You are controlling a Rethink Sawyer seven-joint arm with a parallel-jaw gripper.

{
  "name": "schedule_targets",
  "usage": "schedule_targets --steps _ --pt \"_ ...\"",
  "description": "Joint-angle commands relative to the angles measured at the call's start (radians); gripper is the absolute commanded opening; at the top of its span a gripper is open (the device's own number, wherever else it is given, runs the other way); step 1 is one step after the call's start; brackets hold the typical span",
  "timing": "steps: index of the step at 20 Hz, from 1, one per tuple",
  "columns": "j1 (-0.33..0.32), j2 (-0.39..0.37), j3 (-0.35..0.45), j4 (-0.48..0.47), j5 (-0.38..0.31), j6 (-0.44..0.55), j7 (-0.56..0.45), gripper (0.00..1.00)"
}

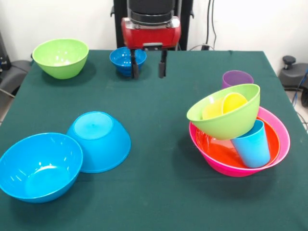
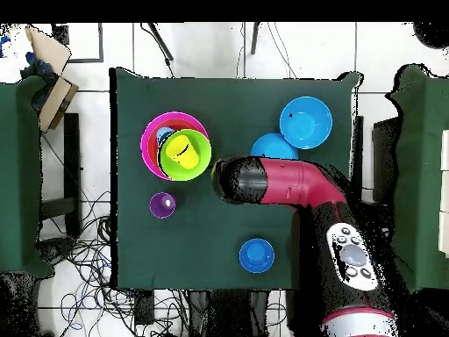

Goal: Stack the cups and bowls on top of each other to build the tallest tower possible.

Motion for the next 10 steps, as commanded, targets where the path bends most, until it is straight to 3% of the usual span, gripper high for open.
schedule_targets --steps 1,6,10 --pt "0.127 0.129 -0.025 -0.088 0.044 -0.067 0.257 1.0" --pt "0.177 0.163 -0.047 -0.171 0.092 -0.015 0.269 1.0" --pt "0.175 0.155 -0.031 -0.192 0.123 0.065 0.245 1.0"
